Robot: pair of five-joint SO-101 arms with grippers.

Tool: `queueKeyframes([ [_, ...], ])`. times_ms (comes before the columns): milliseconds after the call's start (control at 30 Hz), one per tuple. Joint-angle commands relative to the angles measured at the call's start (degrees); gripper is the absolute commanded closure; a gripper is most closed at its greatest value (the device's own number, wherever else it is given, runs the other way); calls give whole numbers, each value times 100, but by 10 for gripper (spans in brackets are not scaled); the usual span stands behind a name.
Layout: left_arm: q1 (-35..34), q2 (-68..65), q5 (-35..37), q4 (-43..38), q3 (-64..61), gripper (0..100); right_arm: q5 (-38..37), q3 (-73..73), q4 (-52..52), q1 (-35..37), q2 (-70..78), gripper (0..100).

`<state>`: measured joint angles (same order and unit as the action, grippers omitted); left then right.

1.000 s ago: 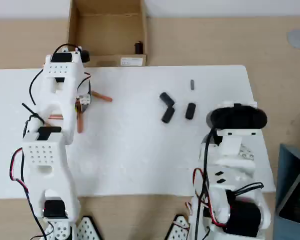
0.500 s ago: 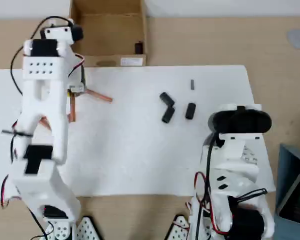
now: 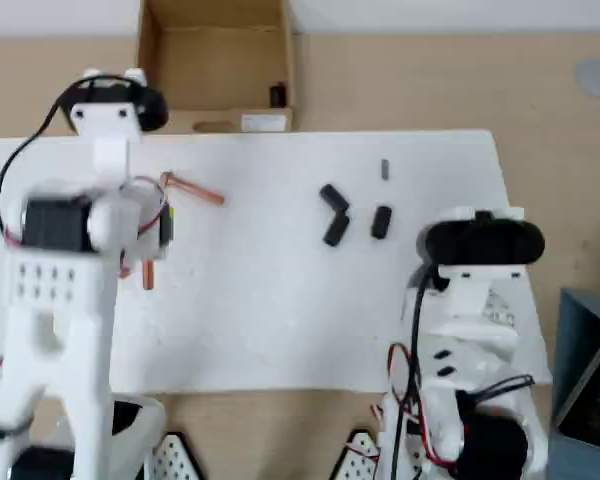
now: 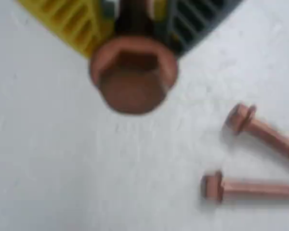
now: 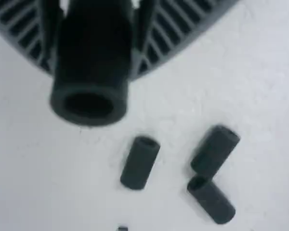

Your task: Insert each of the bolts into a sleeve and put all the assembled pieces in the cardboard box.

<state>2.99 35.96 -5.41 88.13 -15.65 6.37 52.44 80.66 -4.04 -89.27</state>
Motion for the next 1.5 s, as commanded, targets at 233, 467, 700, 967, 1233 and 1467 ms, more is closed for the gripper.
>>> queueKeyframes([
  [233,44,3169,800,-2119,-2963,998,26,796,-1160,365,-13,989],
  [467,88,4576,1415,-2681,-3912,998,35,1244,-1732,1209,-13,988],
  [700,97,5763,1609,-2769,-4642,998,35,1684,-2215,1262,-752,989],
  [967,105,6914,1609,-2796,-5530,998,-141,2501,-2189,1903,-2105,989],
  [1233,281,6862,3007,-3789,-5662,999,-167,2870,-2673,3204,-2035,989],
  [1467,1090,6862,4088,-4387,-5618,998,-264,3222,-3103,4321,-2035,989],
])
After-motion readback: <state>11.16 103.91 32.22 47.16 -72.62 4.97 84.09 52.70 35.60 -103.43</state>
